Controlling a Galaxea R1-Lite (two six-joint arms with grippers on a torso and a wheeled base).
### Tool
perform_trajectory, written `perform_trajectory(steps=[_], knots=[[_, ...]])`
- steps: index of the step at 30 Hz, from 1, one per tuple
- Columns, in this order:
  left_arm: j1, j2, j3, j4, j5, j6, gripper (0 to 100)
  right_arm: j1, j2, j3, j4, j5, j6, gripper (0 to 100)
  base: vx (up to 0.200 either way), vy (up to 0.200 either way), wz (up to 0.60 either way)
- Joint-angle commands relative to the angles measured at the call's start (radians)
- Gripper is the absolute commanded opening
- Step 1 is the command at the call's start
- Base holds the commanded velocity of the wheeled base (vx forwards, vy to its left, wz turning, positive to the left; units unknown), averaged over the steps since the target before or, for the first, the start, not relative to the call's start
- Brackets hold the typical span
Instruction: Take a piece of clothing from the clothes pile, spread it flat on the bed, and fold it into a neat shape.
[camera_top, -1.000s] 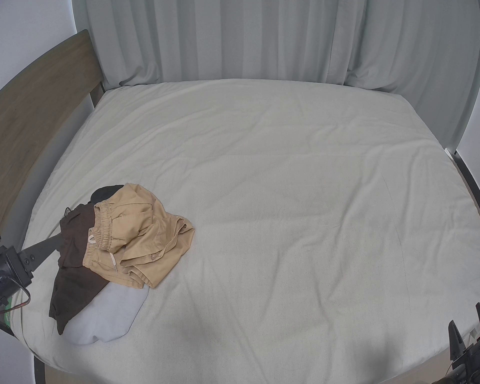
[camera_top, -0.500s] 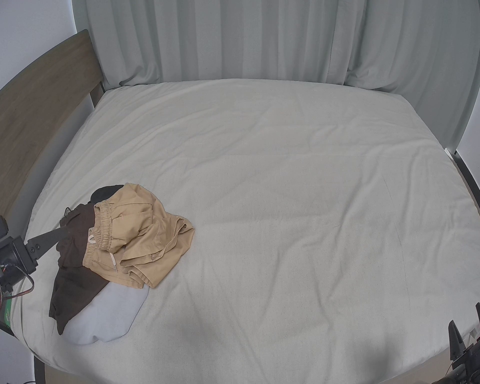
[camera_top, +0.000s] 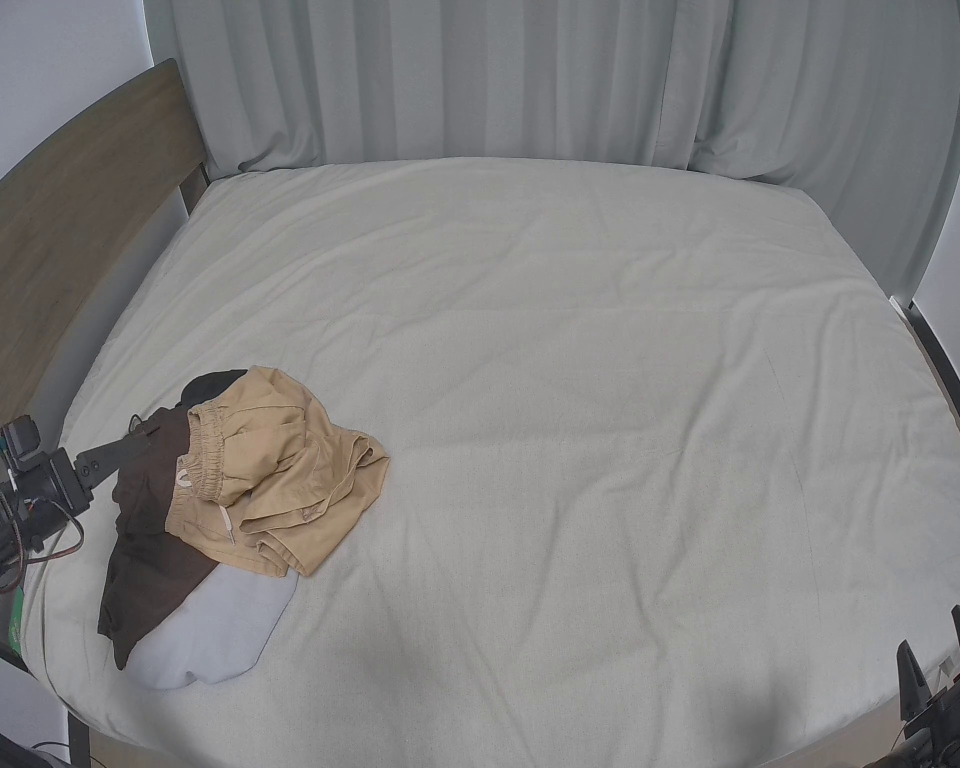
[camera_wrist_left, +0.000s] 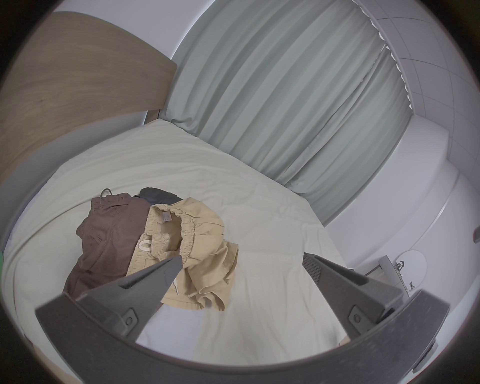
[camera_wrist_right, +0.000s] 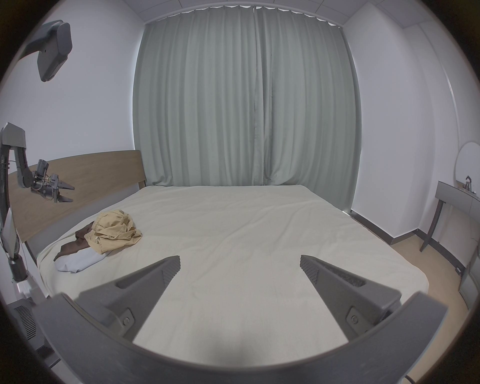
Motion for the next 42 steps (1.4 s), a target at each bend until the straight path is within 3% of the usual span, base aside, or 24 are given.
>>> perform_trajectory(steps=[1,8,20,42], knots=[[-0.012,0.115,-0.039,-0.015,0.007,-0.002,100,0.001,-0.015,0.018,0.000,0.000,-0.001,100,0.000,0.000,0.00],[-0.081,0.211,-0.106,-0.056,0.110,-0.003,100,0.001,-0.015,0.018,0.000,0.000,-0.002,100,0.000,0.000,0.00],[-0.176,0.320,-0.184,-0.079,0.205,-0.008,100,0.001,-0.015,0.018,0.000,0.000,-0.001,100,0.000,0.000,0.00],[-0.273,0.457,-0.301,-0.086,0.297,-0.014,100,0.002,-0.015,0.018,0.000,0.000,-0.001,100,0.000,0.000,0.00]])
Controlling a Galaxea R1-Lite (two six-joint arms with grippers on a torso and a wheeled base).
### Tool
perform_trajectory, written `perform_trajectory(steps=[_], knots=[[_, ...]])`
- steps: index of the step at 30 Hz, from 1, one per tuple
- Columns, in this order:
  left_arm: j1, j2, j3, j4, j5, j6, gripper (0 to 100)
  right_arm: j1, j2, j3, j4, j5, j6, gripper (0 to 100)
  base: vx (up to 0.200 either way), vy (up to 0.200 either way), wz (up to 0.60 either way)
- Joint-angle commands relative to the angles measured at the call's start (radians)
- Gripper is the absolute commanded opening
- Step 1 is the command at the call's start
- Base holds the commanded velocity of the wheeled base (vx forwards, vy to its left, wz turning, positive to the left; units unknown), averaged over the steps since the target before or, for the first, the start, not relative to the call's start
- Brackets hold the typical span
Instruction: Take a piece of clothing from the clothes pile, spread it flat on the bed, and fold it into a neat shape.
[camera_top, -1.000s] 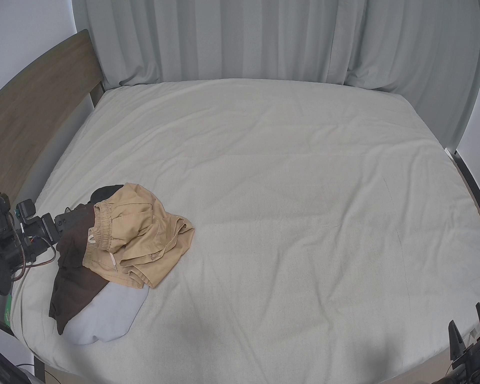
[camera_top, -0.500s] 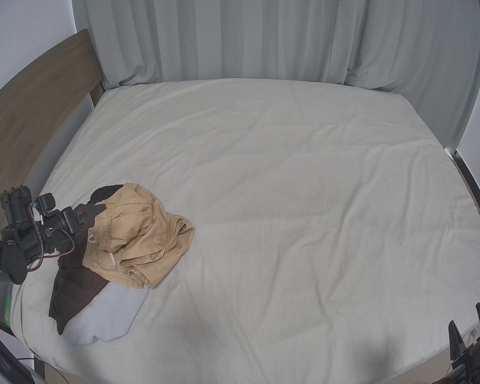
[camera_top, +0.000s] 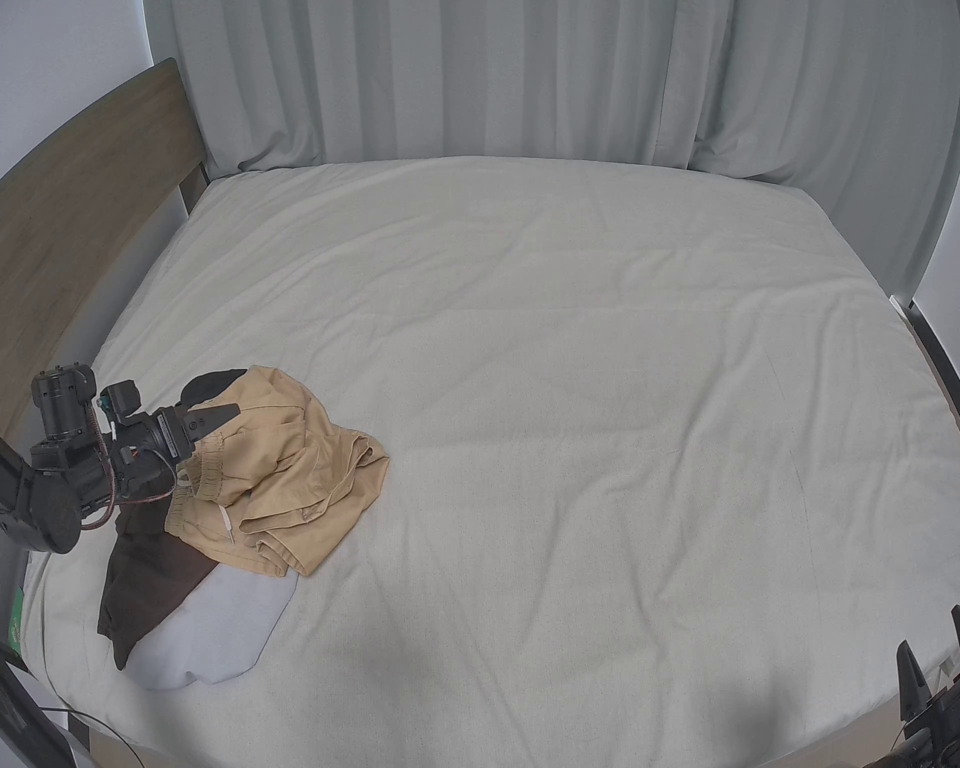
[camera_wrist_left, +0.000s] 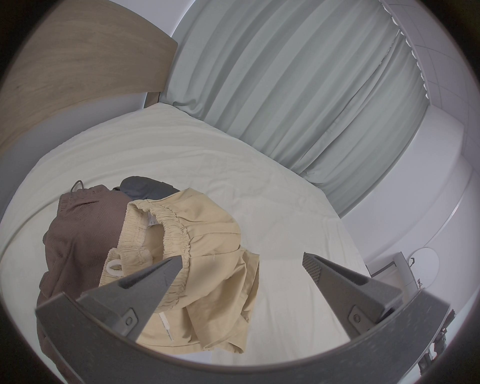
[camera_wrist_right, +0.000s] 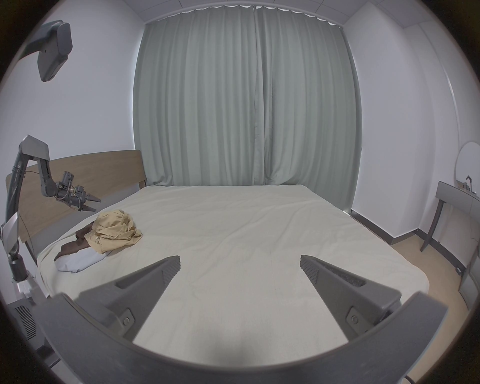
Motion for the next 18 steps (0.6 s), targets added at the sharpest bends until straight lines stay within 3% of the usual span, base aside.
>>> perform_trajectory(steps=[1,18], knots=[[-0.009,0.041,-0.020,0.000,0.010,0.001,100,-0.002,-0.015,0.018,0.000,0.000,0.000,100,0.000,0.000,0.00],[0.008,0.103,-0.053,-0.050,0.052,0.001,100,0.000,-0.015,0.018,0.000,0.000,0.001,100,0.000,0.000,0.00]])
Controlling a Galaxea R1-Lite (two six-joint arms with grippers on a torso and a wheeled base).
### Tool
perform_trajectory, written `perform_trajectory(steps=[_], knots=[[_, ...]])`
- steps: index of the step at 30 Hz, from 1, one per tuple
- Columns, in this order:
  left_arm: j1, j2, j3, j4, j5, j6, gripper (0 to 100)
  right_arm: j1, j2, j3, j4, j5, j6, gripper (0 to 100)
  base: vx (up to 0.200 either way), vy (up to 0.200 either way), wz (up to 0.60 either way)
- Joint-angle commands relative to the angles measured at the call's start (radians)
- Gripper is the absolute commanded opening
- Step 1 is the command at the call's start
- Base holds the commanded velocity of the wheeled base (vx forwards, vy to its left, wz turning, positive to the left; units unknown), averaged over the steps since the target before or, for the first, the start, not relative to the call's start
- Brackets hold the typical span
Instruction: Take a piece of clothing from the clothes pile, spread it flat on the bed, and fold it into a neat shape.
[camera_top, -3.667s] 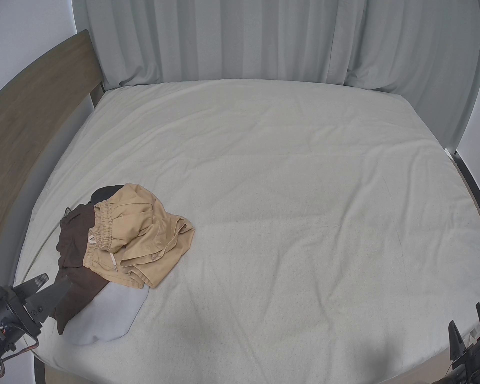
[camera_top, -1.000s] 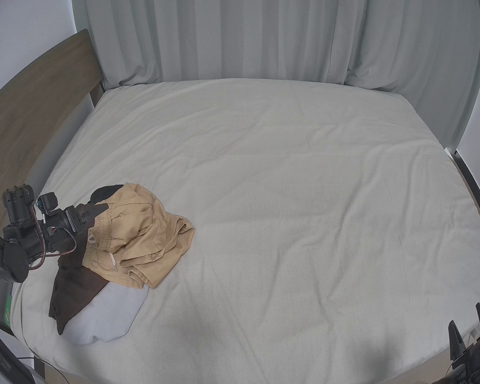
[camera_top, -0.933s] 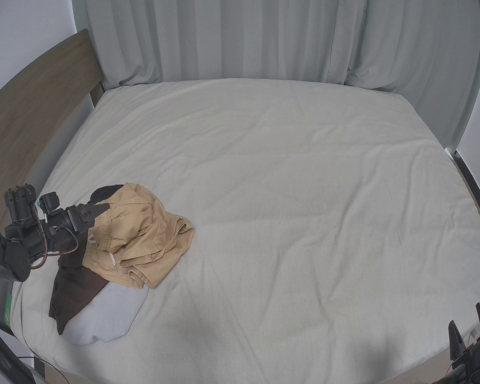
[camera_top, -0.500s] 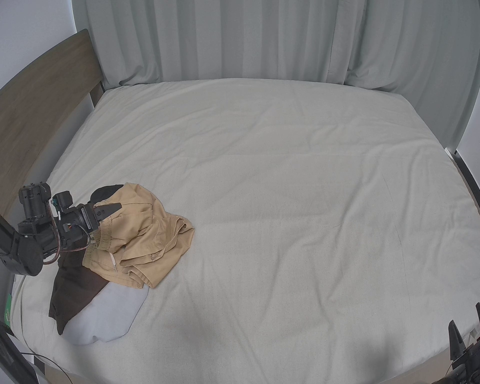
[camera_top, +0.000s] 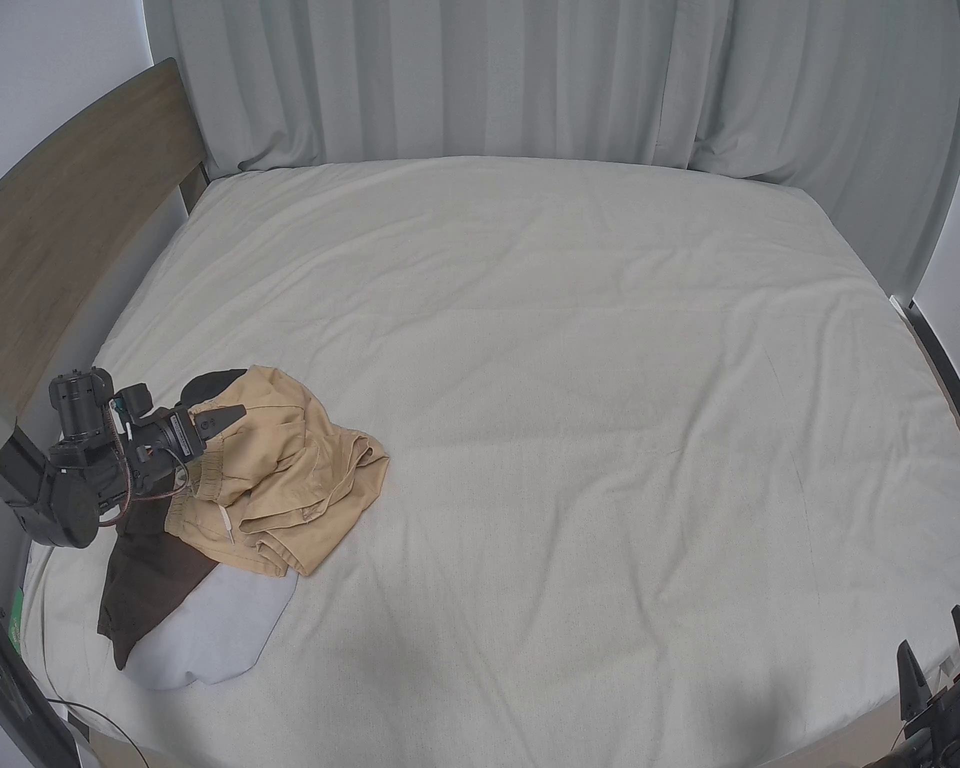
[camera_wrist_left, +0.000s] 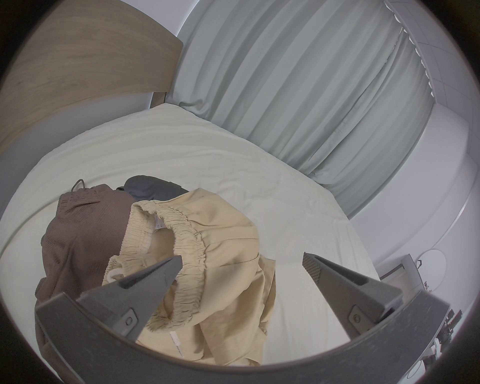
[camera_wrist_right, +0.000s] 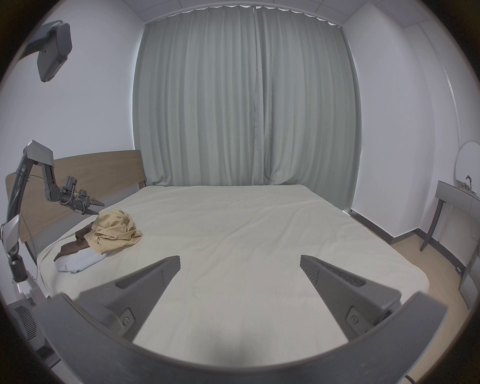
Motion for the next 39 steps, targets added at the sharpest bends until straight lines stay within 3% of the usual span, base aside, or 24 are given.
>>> perform_trajectory(steps=[1,28,39], knots=[[0.018,-0.002,-0.002,-0.001,-0.001,-0.003,100,0.000,-0.015,0.018,0.000,0.000,-0.001,100,0.000,0.000,0.00],[0.017,0.084,-0.032,-0.024,0.004,0.011,100,0.000,-0.015,0.018,0.000,0.000,-0.001,100,0.000,0.000,0.00],[-0.020,0.097,-0.052,-0.024,0.001,0.004,100,0.000,-0.015,0.018,0.000,0.000,-0.002,100,0.000,0.000,0.00]])
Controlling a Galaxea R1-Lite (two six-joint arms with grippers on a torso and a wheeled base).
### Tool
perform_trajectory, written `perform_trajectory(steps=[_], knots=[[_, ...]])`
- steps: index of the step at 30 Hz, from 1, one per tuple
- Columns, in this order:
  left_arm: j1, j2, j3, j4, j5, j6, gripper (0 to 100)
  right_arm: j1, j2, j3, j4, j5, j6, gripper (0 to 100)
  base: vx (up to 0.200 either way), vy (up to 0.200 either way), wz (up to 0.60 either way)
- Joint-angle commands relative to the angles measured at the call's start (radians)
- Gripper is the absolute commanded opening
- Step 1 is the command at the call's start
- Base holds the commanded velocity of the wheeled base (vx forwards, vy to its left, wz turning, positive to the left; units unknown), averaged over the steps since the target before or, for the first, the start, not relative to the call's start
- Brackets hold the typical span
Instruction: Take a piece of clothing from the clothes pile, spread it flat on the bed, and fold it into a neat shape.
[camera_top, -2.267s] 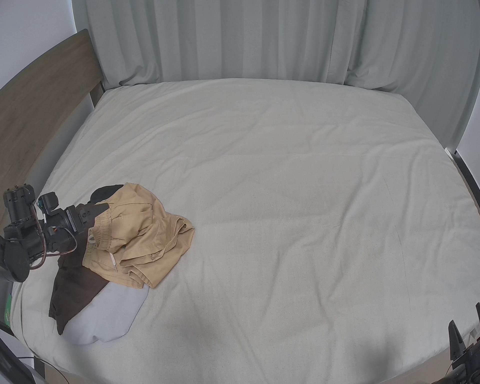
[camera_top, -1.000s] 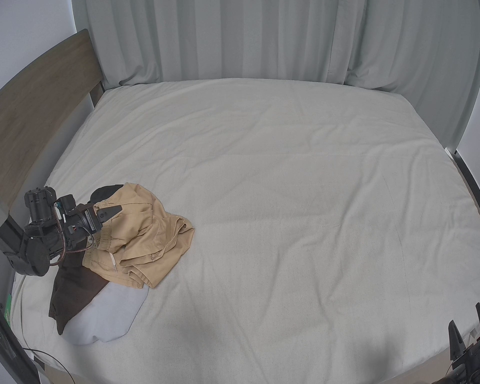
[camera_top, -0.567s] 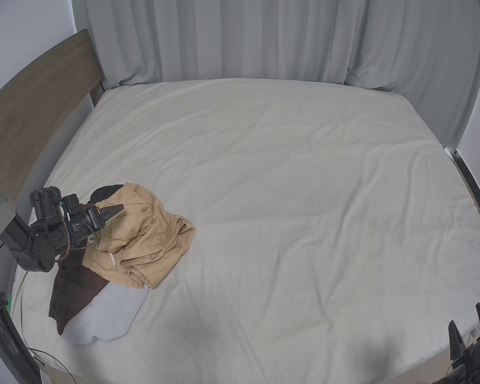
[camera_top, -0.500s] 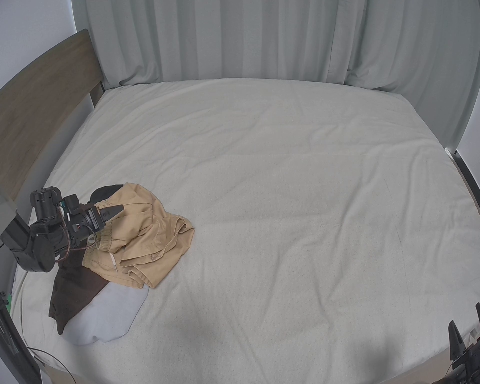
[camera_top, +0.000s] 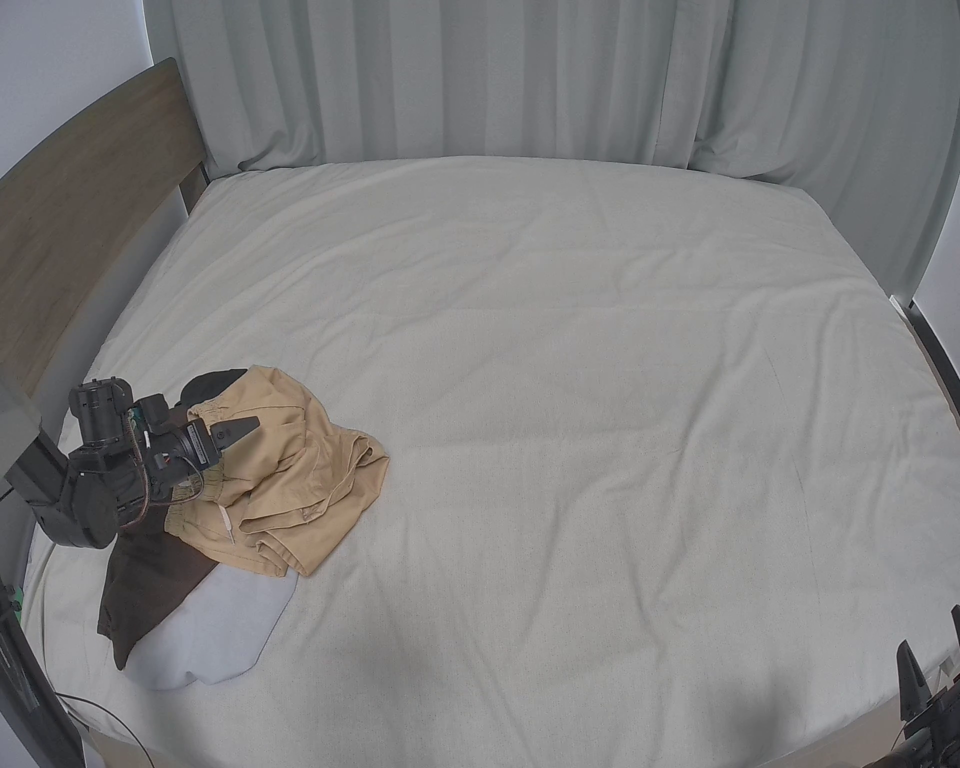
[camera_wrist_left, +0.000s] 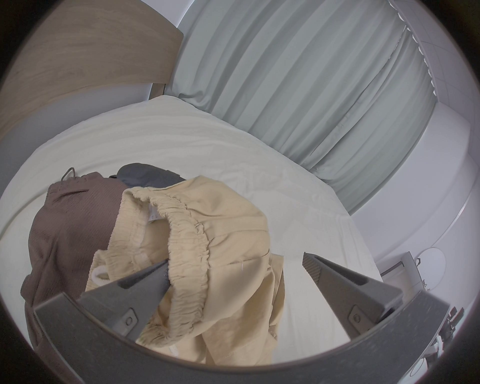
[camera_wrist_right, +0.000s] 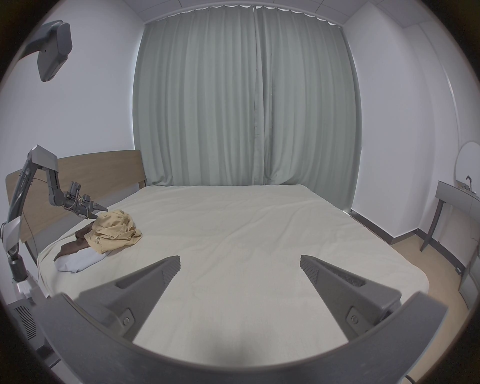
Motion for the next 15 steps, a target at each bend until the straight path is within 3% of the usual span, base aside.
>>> perform_trajectory(steps=[1,10,11,15], knots=[[-0.009,0.007,-0.015,0.000,-0.001,-0.001,100,0.001,-0.015,0.018,0.000,0.000,0.000,100,0.000,0.000,0.00],[-0.018,0.033,-0.012,-0.037,-0.002,-0.018,100,0.001,-0.015,0.018,0.000,-0.001,0.000,100,0.000,0.000,0.00],[-0.018,0.044,-0.011,-0.043,-0.002,-0.016,0,0.001,-0.015,0.018,0.000,0.000,0.000,100,0.000,0.000,0.00],[-0.018,0.081,-0.008,-0.085,-0.004,-0.016,0,-0.001,-0.015,0.018,0.000,0.000,0.000,100,0.000,0.000,0.00]])
